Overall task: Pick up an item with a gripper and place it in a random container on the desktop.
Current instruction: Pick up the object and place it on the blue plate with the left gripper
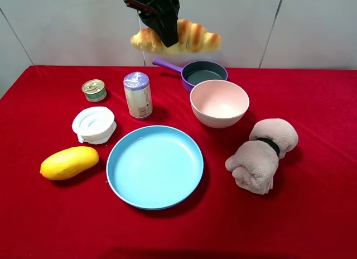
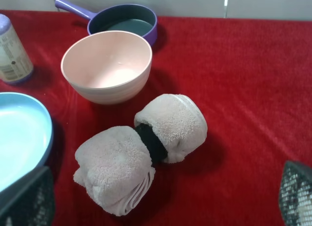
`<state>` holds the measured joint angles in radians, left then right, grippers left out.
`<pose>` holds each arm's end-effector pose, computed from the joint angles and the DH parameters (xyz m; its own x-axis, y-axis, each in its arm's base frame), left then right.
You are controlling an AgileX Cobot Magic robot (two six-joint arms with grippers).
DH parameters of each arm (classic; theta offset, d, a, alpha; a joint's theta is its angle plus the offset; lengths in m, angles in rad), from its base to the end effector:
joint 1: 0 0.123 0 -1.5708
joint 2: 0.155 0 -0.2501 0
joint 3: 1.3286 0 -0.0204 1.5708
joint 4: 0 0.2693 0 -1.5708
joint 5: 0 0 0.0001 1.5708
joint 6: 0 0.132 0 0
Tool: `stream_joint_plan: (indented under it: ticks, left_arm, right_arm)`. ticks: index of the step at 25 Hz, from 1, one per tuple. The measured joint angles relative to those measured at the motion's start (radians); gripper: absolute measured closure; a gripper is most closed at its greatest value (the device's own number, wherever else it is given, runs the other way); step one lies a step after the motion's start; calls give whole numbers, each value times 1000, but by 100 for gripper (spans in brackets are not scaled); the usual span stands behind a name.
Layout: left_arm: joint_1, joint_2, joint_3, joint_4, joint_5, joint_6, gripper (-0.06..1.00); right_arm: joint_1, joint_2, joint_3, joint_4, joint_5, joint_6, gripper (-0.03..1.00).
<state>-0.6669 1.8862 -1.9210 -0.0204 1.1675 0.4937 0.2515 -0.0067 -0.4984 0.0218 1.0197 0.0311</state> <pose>0.3476 -0.2768 0.2847 -0.3090 0.8373 -0.4511 0.8708 0.4398 0.2198 0.0815 0.0235 0.2724 -0.4123 -0.0621 -0.9089 -0.2479 0.9677 0.0464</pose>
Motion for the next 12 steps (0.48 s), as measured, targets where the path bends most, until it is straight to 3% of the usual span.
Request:
stream_joint_plan:
  ticks: [6, 12]
  left_arm:
    - [-15, -15, 39, -2, 3, -48, 44]
    - [-15, -97, 234, -4, -57, -94, 44]
  right_arm:
    - [0, 0, 0, 0, 0, 0, 28]
    - [0, 0, 0, 0, -1, 0, 28]
